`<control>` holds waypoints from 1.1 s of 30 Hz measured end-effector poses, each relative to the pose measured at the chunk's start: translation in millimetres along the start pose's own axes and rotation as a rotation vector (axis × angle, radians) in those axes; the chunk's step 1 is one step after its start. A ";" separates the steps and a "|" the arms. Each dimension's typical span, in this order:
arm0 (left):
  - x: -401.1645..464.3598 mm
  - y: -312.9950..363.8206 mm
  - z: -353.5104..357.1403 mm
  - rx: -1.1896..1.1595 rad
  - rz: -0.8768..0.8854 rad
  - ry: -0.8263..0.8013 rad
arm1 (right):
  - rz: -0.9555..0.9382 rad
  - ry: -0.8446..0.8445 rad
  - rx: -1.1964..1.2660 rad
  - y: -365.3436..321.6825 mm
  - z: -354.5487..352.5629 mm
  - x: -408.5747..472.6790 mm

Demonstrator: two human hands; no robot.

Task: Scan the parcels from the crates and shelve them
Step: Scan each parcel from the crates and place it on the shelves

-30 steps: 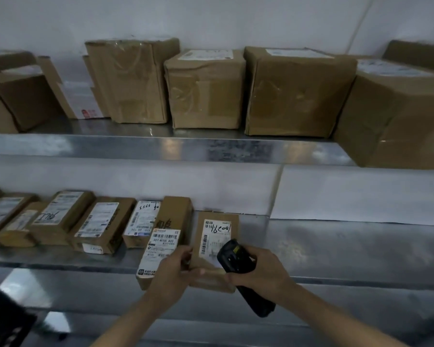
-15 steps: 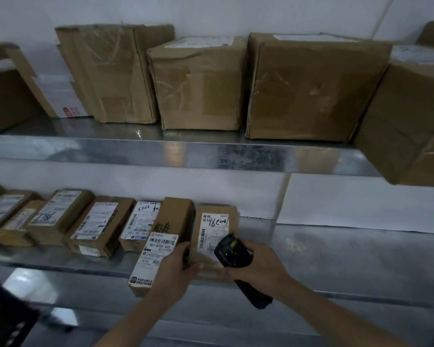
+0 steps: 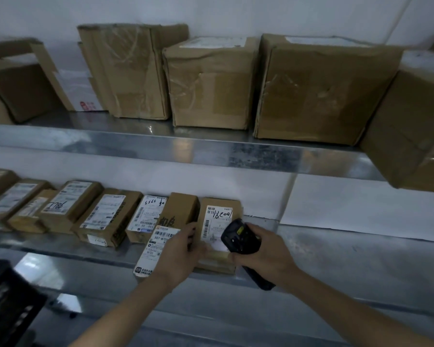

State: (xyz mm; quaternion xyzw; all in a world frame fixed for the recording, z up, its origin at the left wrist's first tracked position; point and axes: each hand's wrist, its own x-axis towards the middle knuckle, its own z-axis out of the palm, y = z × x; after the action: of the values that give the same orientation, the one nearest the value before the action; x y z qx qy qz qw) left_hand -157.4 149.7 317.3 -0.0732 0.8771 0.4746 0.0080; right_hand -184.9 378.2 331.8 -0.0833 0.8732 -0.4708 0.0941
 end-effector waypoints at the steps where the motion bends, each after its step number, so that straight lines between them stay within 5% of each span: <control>1: -0.6 2.6 -2.0 -0.010 0.025 0.010 | -0.013 0.006 0.006 -4.7 -3.2 -2.1; 15: -65.2 -17.3 -131.0 -0.185 0.043 0.345 | -0.192 -0.186 0.060 -137.7 65.0 -12.3; 26: -206.2 -216.5 -329.3 -0.205 -0.361 0.721 | -0.291 -0.623 0.044 -281.3 335.5 -32.6; 33: -264.4 -335.5 -435.3 -0.243 -0.552 0.796 | -0.269 -0.744 -0.053 -341.9 501.3 -34.7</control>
State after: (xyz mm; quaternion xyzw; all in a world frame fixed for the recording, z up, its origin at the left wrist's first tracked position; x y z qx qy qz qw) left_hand 173.8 -362.1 299.6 -0.4783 0.6985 0.4887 -0.2108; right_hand -10.1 -203.6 351.2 -0.3644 0.7725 -0.3940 0.3394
